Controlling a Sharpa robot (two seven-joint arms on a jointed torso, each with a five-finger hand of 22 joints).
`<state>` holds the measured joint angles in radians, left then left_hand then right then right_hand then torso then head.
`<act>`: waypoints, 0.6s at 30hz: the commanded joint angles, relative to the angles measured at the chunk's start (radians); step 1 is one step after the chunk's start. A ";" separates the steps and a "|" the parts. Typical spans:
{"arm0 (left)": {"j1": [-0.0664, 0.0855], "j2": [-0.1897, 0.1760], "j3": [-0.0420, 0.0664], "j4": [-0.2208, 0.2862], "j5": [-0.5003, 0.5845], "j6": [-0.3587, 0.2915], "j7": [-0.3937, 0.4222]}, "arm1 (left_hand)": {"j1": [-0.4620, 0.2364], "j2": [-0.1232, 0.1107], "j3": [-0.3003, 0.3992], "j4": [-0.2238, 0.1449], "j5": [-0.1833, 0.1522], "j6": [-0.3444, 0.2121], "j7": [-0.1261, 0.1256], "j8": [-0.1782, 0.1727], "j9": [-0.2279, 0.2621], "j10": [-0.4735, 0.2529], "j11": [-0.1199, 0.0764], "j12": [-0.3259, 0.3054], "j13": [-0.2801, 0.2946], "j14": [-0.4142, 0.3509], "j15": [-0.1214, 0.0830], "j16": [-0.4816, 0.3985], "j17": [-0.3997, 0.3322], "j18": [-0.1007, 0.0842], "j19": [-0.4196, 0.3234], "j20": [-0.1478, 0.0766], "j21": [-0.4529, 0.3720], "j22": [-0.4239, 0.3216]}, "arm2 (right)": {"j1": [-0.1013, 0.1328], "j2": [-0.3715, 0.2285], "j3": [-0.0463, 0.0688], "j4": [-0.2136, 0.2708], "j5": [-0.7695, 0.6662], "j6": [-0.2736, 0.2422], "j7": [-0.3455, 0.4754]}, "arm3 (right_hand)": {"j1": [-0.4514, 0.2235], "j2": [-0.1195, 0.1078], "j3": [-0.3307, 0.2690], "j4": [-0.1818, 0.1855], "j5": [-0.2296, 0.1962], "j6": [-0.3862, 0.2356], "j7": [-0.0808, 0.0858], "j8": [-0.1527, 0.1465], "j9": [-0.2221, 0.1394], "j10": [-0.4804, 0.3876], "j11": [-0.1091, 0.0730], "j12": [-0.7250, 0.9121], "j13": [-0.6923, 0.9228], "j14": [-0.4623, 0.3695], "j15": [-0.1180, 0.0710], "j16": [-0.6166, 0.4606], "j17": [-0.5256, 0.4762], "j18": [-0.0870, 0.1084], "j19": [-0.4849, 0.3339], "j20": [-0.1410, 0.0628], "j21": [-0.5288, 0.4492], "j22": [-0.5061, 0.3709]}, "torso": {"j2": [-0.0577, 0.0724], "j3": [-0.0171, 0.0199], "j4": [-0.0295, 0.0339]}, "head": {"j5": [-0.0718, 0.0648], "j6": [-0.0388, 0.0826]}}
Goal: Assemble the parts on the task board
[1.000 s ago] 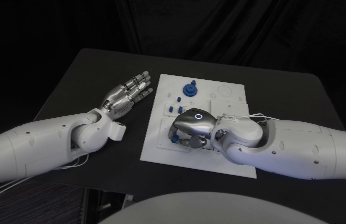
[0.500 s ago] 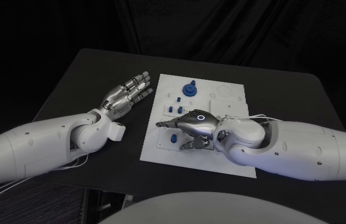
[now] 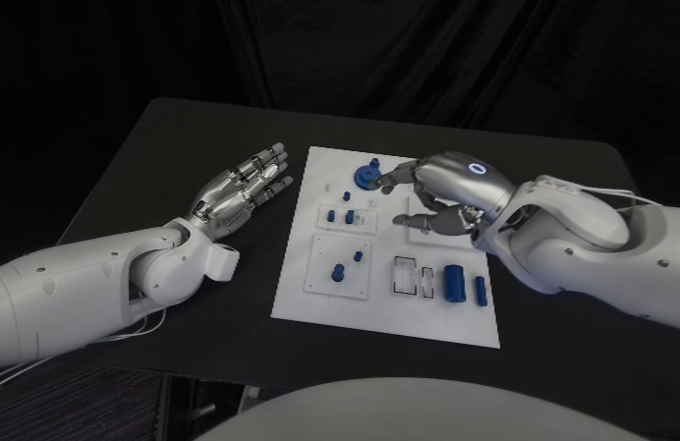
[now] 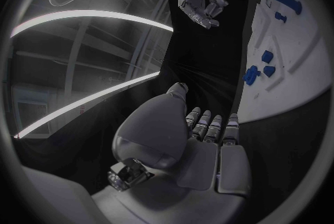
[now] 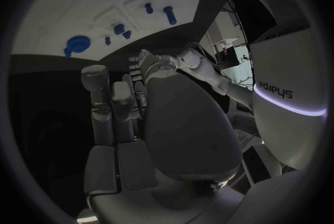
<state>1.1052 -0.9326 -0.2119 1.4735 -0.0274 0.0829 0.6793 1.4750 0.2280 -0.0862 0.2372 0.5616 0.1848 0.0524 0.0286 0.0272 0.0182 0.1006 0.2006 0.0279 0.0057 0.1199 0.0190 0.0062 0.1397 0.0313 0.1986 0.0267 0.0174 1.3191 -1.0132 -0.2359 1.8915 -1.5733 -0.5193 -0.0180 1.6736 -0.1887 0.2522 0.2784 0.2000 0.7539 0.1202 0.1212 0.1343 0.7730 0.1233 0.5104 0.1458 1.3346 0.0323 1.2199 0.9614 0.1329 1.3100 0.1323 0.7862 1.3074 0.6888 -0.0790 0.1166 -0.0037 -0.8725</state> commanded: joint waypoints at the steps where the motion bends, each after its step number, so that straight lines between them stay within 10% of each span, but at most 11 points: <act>1: -0.001 0.002 0.001 0.005 0.001 0.001 0.085 | 0.007 -0.002 0.006 0.001 0.003 0.004 0.007 0.005 0.002 -0.002 -0.008 0.006 0.001 0.000 0.007 0.006 0.001 0.008 -0.001 0.007 0.007 0.001 | 0.026 -0.068 -0.006 0.034 0.171 -0.080 -0.010 | 0.001 0.015 0.014 -0.012 0.019 0.112 0.031 0.047 0.024 0.147 -0.042 0.141 0.063 0.004 -0.032 0.006 0.000 0.004 0.008 -0.017 0.014 0.087 | -0.003 0.0009 -0.0004 | -0.021 0.000; 3: -0.001 0.002 0.001 0.007 0.001 -0.002 0.088 | 0.008 -0.003 0.009 -0.001 0.005 0.007 0.011 0.006 0.002 -0.001 -0.008 0.007 0.001 0.000 0.006 0.007 0.001 0.010 -0.001 0.009 0.007 0.001 | 0.036 -0.109 -0.009 0.044 0.203 -0.060 -0.046 | -0.023 0.011 0.013 -0.012 0.020 0.176 0.014 0.080 0.040 0.184 -0.074 0.314 0.173 0.013 -0.050 0.005 0.001 0.001 0.014 -0.044 0.023 0.087 | -0.006 0.0016 -0.0011 | -0.037 0.000; 5: -0.001 0.001 0.001 0.008 0.001 -0.006 0.093 | 0.008 -0.004 0.011 -0.002 0.006 0.009 0.012 0.007 0.002 -0.001 -0.007 0.009 0.002 0.000 0.006 0.008 0.002 0.011 0.000 0.010 0.008 0.002 | 0.041 -0.138 -0.010 0.049 0.223 -0.037 -0.089 | -0.111 0.030 -0.014 0.006 0.013 0.244 -0.012 0.138 0.074 0.446 -0.095 0.841 0.877 0.087 -0.063 0.093 0.139 -0.020 0.070 -0.061 0.156 0.117 | -0.006 0.0021 -0.0023 | -0.045 0.000; 7: -0.001 0.000 0.001 0.010 0.001 -0.009 0.098 | 0.008 -0.004 0.012 -0.002 0.007 0.010 0.013 0.007 0.002 0.000 -0.006 0.011 0.002 0.000 0.006 0.009 0.002 0.012 0.000 0.010 0.008 0.002 | 0.041 -0.169 -0.012 0.052 0.236 -0.001 -0.155 | -0.188 0.036 -0.033 0.005 -0.013 0.255 -0.029 0.174 0.100 0.579 -0.099 0.975 1.135 0.141 -0.075 0.181 0.285 -0.038 0.115 -0.068 0.279 0.145 | -0.007 0.0017 -0.0028 | -0.062 0.000; 11: -0.001 -0.002 0.001 0.014 0.001 -0.010 0.099 | 0.009 -0.004 0.013 -0.003 0.010 0.012 0.014 0.008 0.003 0.000 -0.006 0.011 0.002 0.000 0.006 0.010 0.002 0.013 0.000 0.011 0.008 0.002 | 0.024 -0.214 -0.013 0.060 0.217 0.067 -0.290 | -0.284 0.045 -0.047 0.011 -0.020 0.244 -0.039 0.219 0.140 0.757 -0.114 1.050 1.375 0.188 -0.087 0.266 0.437 -0.062 0.155 -0.078 0.411 0.172 | -0.007 -0.0002 -0.0028 | -0.087 0.000; 13: -0.001 -0.004 0.001 0.016 0.001 -0.010 0.099 | 0.009 -0.005 0.015 -0.003 0.011 0.014 0.015 0.008 0.003 0.001 -0.004 0.013 0.002 0.001 0.006 0.011 0.002 0.014 0.001 0.012 0.009 0.002 | 0.013 -0.229 -0.014 0.065 0.192 0.099 -0.355 | -0.439 0.040 -0.065 0.018 -0.033 0.251 -0.058 0.242 0.160 0.798 -0.118 1.060 1.425 0.234 -0.089 0.347 0.600 -0.082 0.190 -0.084 0.528 0.198 | -0.006 -0.0013 -0.0035 | -0.098 0.000; 18: -0.001 -0.007 0.001 0.017 0.001 -0.010 0.099 | 0.009 -0.005 0.017 -0.004 0.012 0.016 0.017 0.009 0.003 0.001 -0.002 0.016 0.002 0.001 0.006 0.011 0.002 0.015 0.001 0.013 0.009 0.002 | -0.014 -0.242 -0.014 0.074 0.138 0.152 -0.472 | -0.572 0.014 -0.025 0.017 -0.039 0.275 -0.067 0.275 0.194 0.798 -0.138 1.060 1.425 0.236 -0.108 0.351 0.609 -0.095 0.209 -0.098 0.605 0.215 | -0.004 -0.0033 -0.0037 | -0.111 0.000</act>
<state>1.1051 -0.9393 -0.2116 1.4882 -0.0274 0.0748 0.6793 1.4784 0.2247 -0.0751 0.2317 0.5694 0.1987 0.0662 0.0324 0.0293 0.0182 0.1006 0.2127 0.0287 0.0057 0.1199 0.0229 0.0072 0.1394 0.0313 0.2056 0.0304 0.0181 1.3120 -1.2533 -0.2506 1.9593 -1.3927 -0.4447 -0.3240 1.3058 -0.1583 0.2166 0.2883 0.1811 1.0083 0.0788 0.3416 0.2784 1.4567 0.0051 1.4877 1.3059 1.4678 -0.0527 1.4882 1.3079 0.0770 1.4621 0.0517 1.2193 1.3073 0.6834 -0.0802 0.1130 -0.1074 -0.8725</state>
